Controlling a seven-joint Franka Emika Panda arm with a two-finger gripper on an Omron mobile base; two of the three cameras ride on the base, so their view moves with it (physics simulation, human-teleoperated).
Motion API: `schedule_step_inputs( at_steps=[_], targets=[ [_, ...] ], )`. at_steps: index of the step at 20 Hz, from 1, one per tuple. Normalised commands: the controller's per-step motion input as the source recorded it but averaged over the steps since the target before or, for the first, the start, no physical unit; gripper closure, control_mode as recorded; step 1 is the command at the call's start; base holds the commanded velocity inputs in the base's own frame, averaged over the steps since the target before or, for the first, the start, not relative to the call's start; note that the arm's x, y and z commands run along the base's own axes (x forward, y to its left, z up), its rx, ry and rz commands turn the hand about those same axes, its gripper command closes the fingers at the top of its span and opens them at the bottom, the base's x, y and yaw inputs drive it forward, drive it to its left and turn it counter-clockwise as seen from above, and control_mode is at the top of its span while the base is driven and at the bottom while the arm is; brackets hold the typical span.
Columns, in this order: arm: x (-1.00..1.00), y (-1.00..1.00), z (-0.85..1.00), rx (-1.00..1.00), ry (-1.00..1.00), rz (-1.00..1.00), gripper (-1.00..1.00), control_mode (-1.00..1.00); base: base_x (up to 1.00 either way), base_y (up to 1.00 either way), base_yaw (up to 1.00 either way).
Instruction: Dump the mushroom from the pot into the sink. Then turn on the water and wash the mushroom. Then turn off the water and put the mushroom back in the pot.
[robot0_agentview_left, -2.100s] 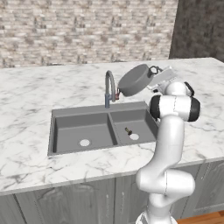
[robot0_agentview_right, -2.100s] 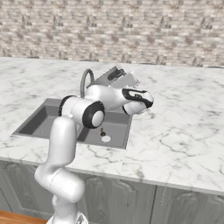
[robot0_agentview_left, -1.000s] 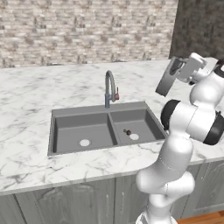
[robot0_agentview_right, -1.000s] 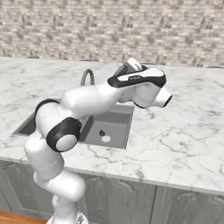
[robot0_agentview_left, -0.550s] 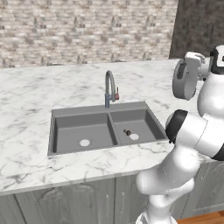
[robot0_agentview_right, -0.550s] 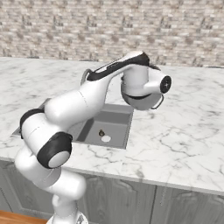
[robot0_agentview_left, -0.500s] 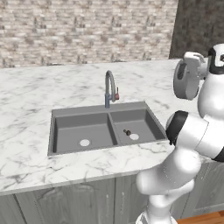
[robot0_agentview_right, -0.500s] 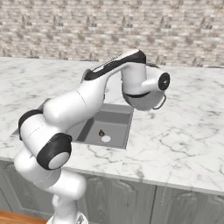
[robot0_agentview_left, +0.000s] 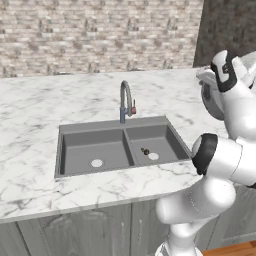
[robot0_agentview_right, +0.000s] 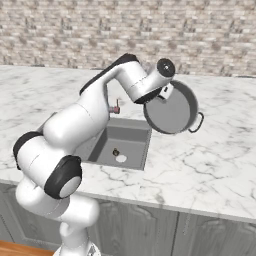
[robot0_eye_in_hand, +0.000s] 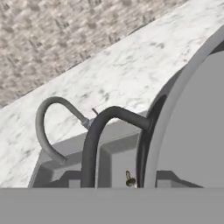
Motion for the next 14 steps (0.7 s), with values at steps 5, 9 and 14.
schedule_step_inputs(
  at_steps=[5, 9, 14],
  targets=[
    [0.0, -0.13, -0.51, -0.2, 0.31, -0.03, 1.0, -1.0, 0.0, 0.0, 0.0],
    [-0.01, -0.15, -0.62, -0.2, 0.28, -0.01, 1.0, -1.0, 0.0, 0.0, 0.0],
    [-0.01, -0.29, -0.65, -0.13, 0.18, 0.0, 1.0, -1.0, 0.0, 0.0, 0.0]
  ],
)
